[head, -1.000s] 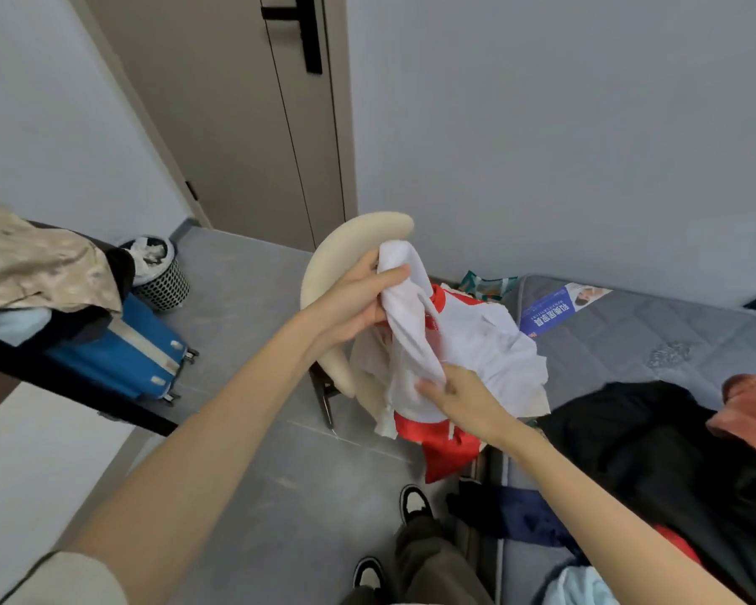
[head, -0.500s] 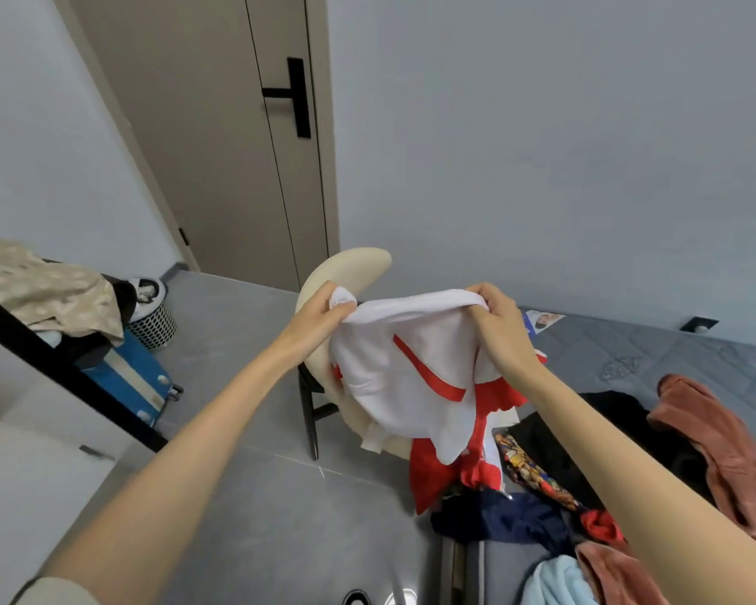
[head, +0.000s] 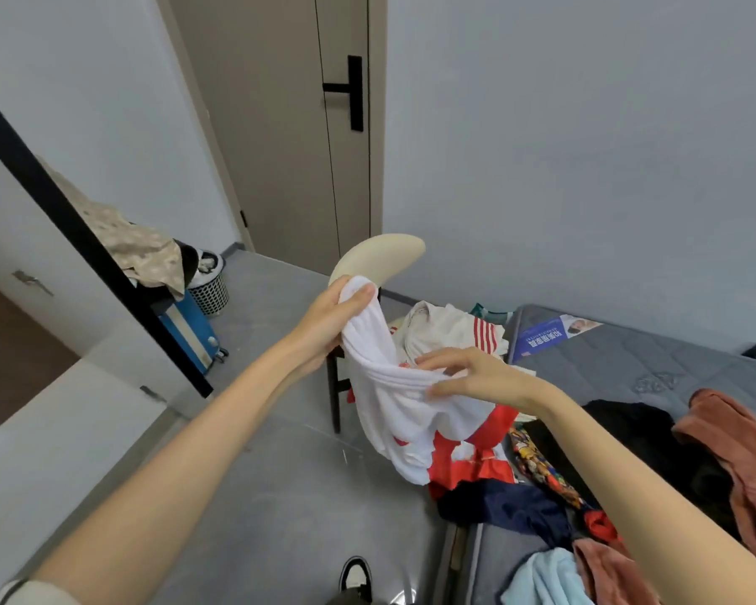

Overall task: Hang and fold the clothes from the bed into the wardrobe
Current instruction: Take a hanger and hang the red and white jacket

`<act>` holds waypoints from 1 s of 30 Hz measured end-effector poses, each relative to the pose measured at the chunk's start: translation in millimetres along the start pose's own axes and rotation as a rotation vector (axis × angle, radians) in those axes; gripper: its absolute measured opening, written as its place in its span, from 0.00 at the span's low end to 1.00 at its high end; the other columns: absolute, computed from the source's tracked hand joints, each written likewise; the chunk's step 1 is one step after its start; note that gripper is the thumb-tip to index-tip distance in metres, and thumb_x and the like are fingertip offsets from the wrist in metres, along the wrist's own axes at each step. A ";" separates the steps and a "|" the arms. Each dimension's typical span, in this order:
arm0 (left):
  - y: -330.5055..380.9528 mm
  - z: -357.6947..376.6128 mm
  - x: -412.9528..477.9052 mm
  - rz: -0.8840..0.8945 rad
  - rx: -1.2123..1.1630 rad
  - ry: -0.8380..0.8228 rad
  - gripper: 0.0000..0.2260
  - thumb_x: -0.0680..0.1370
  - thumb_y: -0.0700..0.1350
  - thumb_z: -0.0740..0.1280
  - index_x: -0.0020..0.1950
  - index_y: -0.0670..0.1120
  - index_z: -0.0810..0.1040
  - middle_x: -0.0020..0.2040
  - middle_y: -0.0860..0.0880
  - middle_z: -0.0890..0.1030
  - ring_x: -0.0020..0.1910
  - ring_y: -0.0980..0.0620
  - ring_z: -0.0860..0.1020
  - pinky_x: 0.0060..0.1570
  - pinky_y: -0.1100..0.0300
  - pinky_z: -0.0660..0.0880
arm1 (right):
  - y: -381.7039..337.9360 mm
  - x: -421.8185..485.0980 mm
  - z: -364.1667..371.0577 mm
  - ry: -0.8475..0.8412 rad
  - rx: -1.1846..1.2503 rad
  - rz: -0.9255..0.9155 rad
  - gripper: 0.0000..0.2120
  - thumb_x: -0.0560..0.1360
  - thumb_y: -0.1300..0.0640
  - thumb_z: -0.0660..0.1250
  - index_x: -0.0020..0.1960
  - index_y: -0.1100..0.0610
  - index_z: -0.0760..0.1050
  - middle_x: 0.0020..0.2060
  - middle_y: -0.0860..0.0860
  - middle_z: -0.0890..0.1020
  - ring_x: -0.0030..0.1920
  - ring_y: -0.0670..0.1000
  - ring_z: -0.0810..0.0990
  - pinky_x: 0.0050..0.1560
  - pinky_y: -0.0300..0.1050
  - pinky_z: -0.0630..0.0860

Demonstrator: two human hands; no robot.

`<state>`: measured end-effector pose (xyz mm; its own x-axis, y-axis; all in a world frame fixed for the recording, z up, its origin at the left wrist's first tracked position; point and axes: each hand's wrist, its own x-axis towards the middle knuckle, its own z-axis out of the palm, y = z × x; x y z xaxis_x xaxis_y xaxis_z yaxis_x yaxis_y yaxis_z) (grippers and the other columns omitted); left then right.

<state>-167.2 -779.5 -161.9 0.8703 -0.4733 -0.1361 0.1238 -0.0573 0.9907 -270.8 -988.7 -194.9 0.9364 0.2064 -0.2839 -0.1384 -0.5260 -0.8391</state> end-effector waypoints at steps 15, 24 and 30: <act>12.9 -117.8 -119.9 0.077 -0.295 0.343 0.23 0.75 0.62 0.62 0.28 0.50 0.62 0.25 0.53 0.60 0.26 0.54 0.58 0.29 0.59 0.53 | -53.1 99.1 148.9 0.000 -0.356 -0.205 0.14 0.78 0.48 0.66 0.45 0.56 0.64 0.35 0.49 0.72 0.37 0.52 0.69 0.40 0.50 0.66; -3.3 -266.8 -220.5 -0.006 0.533 0.935 0.22 0.68 0.49 0.77 0.41 0.34 0.71 0.37 0.44 0.73 0.36 0.52 0.70 0.33 0.62 0.66 | -194.7 153.6 190.6 0.088 -0.133 -0.492 0.21 0.69 0.58 0.75 0.31 0.52 0.62 0.26 0.45 0.66 0.29 0.44 0.61 0.30 0.38 0.59; 0.6 -325.6 -264.5 -0.302 0.615 0.715 0.28 0.66 0.67 0.71 0.52 0.48 0.68 0.42 0.53 0.80 0.39 0.58 0.75 0.36 0.62 0.69 | -285.6 164.4 236.8 0.028 -0.056 -0.706 0.18 0.69 0.69 0.67 0.31 0.51 0.64 0.25 0.42 0.68 0.28 0.40 0.66 0.30 0.32 0.62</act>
<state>-242.1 -368.1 -128.1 0.9510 0.2668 -0.1565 0.2950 -0.6305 0.7180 -153.7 -609.2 -111.8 0.8045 0.4927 0.3316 0.5207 -0.3167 -0.7928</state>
